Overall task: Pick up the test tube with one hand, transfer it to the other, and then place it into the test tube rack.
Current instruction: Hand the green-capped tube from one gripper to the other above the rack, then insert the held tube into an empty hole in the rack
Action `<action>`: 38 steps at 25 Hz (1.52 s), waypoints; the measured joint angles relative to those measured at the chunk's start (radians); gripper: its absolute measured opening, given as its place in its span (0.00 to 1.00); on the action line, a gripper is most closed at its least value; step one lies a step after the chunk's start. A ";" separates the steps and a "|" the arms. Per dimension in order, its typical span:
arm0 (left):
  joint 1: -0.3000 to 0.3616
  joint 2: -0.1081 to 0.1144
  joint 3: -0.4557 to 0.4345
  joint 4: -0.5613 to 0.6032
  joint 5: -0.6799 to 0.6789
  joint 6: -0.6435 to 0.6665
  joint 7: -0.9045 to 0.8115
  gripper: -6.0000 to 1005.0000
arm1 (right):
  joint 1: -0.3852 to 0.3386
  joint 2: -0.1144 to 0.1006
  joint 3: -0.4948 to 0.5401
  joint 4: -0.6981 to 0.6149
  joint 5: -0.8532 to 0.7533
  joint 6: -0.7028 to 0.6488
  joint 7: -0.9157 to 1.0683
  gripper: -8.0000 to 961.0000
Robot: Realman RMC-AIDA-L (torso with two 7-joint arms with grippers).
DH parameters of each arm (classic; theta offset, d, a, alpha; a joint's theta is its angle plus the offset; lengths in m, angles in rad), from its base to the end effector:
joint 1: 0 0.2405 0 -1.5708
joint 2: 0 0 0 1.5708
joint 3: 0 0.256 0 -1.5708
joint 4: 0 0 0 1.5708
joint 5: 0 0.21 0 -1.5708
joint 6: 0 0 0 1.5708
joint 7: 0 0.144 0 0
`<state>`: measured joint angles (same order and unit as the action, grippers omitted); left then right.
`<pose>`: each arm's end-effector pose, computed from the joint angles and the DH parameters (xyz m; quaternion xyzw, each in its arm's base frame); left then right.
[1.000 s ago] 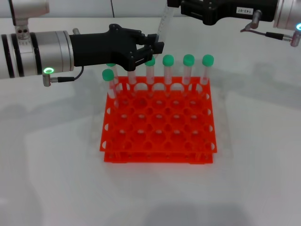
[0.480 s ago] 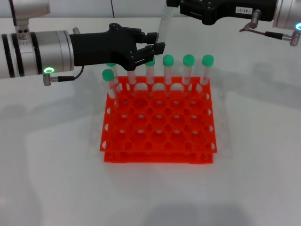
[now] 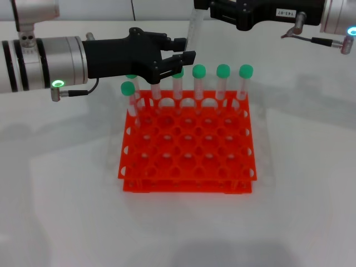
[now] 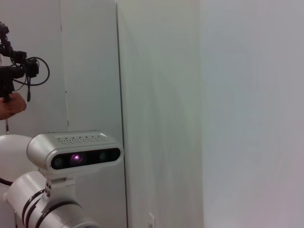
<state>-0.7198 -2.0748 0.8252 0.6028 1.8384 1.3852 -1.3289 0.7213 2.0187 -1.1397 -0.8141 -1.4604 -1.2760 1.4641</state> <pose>-0.1888 0.3896 -0.0139 -0.9460 -0.1214 -0.2593 0.1520 0.1148 0.4113 0.0203 -0.9264 0.0656 0.3313 0.1664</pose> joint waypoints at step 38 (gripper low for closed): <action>0.087 0.000 -0.006 0.067 -0.068 -0.018 -0.053 0.89 | -0.002 0.000 -0.005 -0.014 0.000 -0.002 0.005 0.28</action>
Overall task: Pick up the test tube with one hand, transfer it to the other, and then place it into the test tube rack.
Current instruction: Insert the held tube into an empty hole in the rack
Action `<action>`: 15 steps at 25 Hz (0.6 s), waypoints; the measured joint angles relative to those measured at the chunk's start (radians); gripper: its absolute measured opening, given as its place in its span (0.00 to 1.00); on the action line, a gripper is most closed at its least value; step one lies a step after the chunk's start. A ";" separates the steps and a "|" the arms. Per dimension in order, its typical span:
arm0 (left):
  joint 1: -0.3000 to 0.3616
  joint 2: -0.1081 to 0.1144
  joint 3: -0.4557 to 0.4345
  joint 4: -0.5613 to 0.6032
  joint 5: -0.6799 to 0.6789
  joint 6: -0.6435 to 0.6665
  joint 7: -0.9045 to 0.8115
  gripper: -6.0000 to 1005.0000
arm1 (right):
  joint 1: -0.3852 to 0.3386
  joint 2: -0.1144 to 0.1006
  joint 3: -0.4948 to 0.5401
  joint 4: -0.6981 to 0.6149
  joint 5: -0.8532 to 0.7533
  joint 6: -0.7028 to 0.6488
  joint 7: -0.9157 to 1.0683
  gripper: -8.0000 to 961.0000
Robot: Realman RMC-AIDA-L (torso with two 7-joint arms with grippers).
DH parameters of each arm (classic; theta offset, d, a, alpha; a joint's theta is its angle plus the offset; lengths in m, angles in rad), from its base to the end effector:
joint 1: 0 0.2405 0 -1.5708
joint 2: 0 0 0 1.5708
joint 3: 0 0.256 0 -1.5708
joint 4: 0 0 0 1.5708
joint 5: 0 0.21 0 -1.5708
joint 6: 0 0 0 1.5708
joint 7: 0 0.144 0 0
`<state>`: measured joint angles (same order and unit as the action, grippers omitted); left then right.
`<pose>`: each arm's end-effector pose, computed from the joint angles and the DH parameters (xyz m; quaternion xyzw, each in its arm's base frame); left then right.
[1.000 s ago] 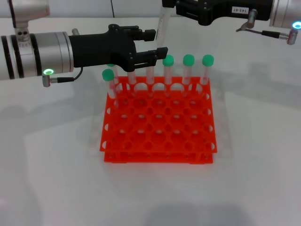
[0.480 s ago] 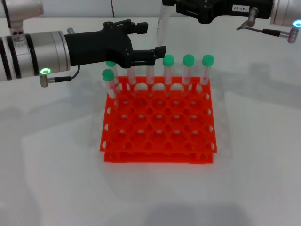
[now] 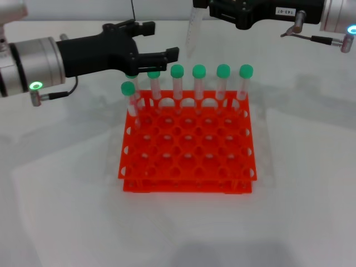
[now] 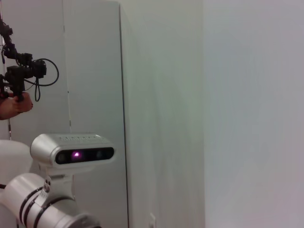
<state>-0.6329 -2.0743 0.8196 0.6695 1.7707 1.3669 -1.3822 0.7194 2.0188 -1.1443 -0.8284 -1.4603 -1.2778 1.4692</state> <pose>-0.2093 0.3852 0.0052 -0.9249 -0.1649 -0.2824 0.1938 0.1123 0.4105 0.0213 -0.9269 0.0611 0.3314 0.1652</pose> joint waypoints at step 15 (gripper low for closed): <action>0.154 0.008 0.006 0.220 0.091 0.073 -0.255 0.89 | -0.033 0.001 -0.009 0.000 0.010 -0.002 0.000 0.29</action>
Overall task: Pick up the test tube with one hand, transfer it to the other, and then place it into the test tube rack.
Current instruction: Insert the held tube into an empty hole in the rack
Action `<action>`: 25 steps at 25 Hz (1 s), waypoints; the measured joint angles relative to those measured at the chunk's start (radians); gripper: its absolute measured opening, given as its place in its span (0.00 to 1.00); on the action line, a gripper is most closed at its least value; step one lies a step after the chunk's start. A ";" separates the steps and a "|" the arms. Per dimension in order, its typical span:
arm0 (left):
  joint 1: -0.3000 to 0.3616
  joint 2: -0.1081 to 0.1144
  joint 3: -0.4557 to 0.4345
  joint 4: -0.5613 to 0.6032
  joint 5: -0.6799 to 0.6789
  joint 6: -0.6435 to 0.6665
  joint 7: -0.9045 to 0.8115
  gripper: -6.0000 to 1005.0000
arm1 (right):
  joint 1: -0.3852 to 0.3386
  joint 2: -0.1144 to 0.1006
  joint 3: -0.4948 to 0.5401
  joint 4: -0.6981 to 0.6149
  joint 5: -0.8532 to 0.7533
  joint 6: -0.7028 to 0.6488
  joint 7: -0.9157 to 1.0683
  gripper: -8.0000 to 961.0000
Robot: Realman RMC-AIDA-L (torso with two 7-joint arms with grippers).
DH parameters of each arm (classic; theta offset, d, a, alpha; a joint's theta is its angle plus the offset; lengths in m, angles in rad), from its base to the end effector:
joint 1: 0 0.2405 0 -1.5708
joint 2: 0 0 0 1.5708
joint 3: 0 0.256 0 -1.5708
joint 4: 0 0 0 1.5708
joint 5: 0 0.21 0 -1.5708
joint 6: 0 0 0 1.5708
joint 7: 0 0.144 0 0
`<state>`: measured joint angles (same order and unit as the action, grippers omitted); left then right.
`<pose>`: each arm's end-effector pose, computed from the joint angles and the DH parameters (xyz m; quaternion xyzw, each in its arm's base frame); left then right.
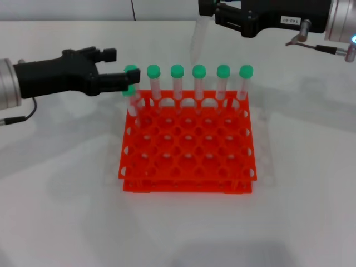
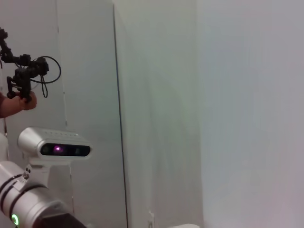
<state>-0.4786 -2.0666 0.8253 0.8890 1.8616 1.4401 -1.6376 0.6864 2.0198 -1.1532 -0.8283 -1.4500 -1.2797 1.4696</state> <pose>-0.2442 0.3569 0.0372 -0.9164 -0.2499 -0.2446 0.1948 0.1240 0.4055 0.0199 -0.9255 0.0760 0.3317 0.1664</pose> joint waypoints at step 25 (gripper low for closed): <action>0.070 0.079 -0.027 0.151 0.291 0.198 -0.238 0.89 | -0.025 0.002 -0.026 0.013 0.002 0.004 0.003 0.29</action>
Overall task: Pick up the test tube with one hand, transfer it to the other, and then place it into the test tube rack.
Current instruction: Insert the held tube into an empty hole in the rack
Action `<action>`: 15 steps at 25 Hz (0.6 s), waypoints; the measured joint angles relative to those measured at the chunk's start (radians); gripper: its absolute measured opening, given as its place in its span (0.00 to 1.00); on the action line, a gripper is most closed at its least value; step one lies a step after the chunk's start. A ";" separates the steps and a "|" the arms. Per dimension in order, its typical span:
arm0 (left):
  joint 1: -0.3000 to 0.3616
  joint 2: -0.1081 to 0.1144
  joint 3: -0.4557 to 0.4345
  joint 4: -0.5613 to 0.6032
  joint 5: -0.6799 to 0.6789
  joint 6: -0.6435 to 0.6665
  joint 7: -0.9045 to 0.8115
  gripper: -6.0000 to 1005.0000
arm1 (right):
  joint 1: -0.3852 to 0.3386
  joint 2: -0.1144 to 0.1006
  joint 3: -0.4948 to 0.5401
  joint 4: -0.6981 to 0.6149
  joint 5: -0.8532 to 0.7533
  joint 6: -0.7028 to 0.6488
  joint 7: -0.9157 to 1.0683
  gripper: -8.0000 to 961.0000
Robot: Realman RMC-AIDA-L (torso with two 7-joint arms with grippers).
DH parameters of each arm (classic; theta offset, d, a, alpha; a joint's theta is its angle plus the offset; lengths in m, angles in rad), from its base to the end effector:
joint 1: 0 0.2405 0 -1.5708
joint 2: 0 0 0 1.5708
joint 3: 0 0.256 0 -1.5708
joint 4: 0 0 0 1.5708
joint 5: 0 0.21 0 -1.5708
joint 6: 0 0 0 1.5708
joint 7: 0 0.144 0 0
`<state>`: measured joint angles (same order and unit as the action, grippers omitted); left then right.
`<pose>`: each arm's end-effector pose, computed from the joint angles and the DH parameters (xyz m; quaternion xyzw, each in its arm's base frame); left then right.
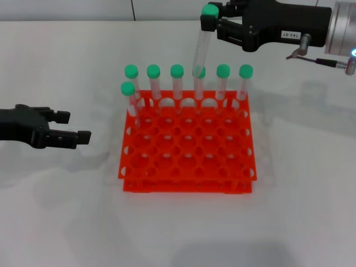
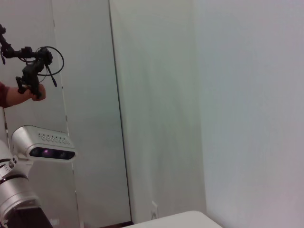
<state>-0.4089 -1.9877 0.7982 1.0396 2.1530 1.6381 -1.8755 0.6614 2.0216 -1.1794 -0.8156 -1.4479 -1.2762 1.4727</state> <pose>-0.2885 0.3198 0.0743 -0.9242 -0.3389 -0.0956 0.1482 0.1351 0.3996 0.0123 -0.9280 0.0927 0.3237 0.1597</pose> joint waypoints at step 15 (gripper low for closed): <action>0.009 -0.011 -0.003 -0.004 0.006 -0.006 0.073 0.89 | 0.002 0.005 -0.078 0.056 0.029 0.036 -0.012 0.29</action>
<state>-0.3996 -1.9988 0.7955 1.0359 2.1591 1.6317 -1.8023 0.6630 2.0262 -1.2571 -0.7592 -1.4192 -1.2398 1.4607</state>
